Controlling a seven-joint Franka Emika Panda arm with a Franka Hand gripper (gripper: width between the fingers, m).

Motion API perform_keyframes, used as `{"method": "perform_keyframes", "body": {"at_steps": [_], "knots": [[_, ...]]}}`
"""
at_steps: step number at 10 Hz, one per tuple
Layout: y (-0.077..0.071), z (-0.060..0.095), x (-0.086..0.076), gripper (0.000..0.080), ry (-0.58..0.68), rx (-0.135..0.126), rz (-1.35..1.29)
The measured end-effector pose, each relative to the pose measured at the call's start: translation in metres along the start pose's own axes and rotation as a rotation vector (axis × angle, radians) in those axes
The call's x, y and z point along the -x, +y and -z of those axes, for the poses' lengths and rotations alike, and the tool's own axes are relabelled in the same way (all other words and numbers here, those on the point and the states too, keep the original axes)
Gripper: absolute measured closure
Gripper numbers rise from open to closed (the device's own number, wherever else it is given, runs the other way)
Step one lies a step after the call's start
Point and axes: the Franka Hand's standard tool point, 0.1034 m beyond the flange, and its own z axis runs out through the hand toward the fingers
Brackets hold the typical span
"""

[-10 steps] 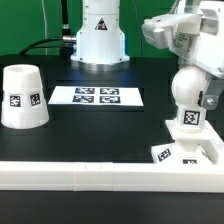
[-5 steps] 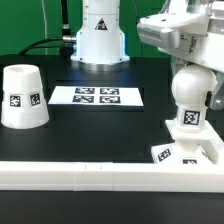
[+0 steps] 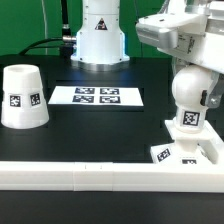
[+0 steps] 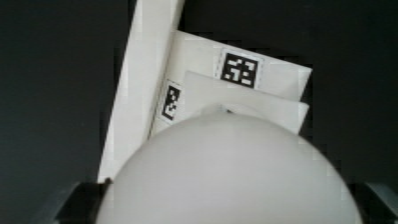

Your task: Assemble lamp

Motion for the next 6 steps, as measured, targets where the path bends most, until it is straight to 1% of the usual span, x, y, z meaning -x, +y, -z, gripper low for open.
{"method": "perform_keyframes", "body": {"at_steps": [1, 6], "knots": [[-0.0003, -0.0002, 0.0007, 0.0223, 0.003, -0.001, -0.059], [-0.0018, -0.0006, 0.0019, 0.0222, 0.003, -0.01, -0.541]]}}
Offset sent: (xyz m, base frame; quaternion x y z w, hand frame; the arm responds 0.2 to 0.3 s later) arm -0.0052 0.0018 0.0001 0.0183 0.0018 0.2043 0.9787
